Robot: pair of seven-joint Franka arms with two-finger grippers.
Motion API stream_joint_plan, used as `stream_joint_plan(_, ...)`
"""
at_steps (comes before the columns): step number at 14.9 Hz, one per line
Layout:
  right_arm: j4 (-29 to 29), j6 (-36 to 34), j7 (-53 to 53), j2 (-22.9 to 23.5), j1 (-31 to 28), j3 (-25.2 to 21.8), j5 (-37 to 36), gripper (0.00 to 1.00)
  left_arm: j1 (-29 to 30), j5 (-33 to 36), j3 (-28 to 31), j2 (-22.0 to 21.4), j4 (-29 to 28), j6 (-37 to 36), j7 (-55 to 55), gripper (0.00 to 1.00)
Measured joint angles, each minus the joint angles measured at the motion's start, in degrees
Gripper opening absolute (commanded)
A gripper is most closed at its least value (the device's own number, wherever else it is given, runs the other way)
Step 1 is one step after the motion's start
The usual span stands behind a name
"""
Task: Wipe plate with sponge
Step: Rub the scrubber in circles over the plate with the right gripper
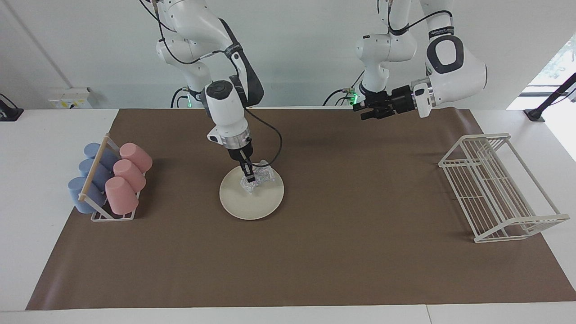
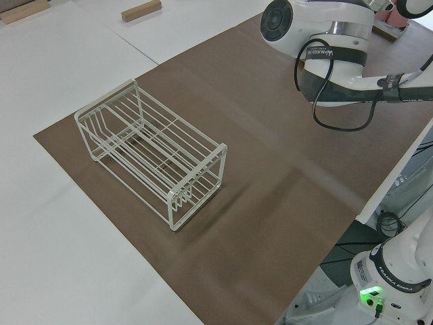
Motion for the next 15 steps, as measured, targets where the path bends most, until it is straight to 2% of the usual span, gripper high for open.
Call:
stream_joint_plan(7,-0.58,0.30,-0.30,2.41,0.73,0.70,0.00,0.00,0.90,11.76,0.00,0.40,4.16,0.26,-1.81,1.00)
stream_joint_plan(10,-1.67,3.27,-3.88,2.82,-0.07,0.62,0.02,0.00,0.90,16.38,-0.24,0.54,4.24,0.26,-2.62,1.00)
stream_joint_plan(12,-1.89,4.02,-8.29,2.82,-1.85,0.57,0.03,0.00,0.89,19.59,-0.52,0.54,4.52,0.26,-3.43,1.00)
stream_joint_plan(15,-2.08,4.22,-17.32,2.85,-7.57,0.55,0.13,0.00,0.86,22.38,-0.85,0.54,4.91,0.26,-5.80,1.00)
